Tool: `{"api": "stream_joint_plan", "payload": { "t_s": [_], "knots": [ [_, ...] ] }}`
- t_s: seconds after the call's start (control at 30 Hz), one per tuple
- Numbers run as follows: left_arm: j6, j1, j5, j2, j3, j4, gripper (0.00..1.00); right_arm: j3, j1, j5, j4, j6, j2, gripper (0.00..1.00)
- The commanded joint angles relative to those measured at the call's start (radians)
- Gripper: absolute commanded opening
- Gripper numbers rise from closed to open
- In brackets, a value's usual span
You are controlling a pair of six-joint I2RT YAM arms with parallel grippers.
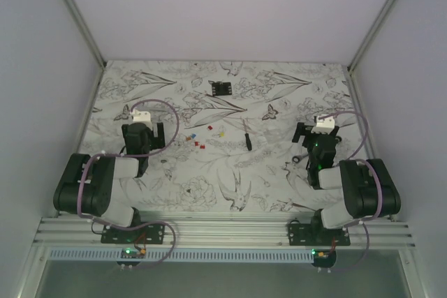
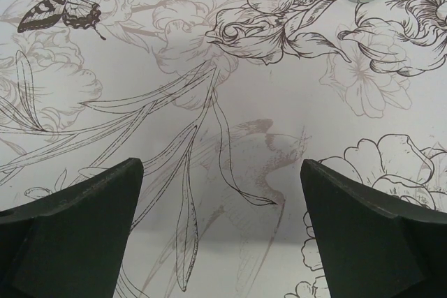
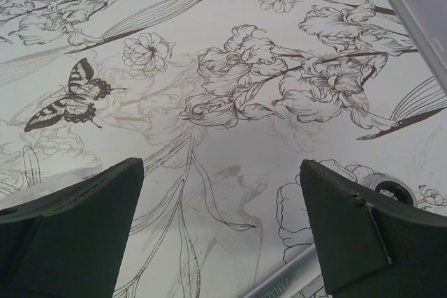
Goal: Snap on the fuse box
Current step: Pick up the fuse box base from the center of the board.
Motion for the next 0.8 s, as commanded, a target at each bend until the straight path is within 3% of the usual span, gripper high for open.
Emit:
{"api": "stream_joint_plan", "payload": {
  "t_s": [0.0,0.27,0.33,0.43,0.53,0.77],
  "knots": [
    [0.008,0.009,0.013,0.009,-0.006,0.037,1.0,0.027,-0.01,-0.011,0.01,0.003,-0.005,1.0],
    [0.008,0.013,0.016,-0.006,0.002,0.016,1.0,0.049,-0.012,-0.06,-0.053,-0.019,-0.028,1.0],
    [0.005,0.01,-0.006,-0.047,0.03,-0.075,1.0,0.074,-0.007,-0.054,-0.134,-0.024,-0.055,1.0],
    [-0.033,0.009,-0.062,-0.138,0.117,-0.321,1.0,0.206,0.036,-0.04,-0.416,-0.041,-0.116,1.0],
    [-0.095,0.008,-0.056,-0.211,0.16,-0.427,1.0,0.285,0.087,-0.043,-0.527,-0.053,-0.144,1.0],
    [-0.267,0.009,0.137,-0.241,0.325,-0.671,1.0,0.504,0.217,-0.111,-0.682,-0.006,-0.026,1.0]
  ]
}}
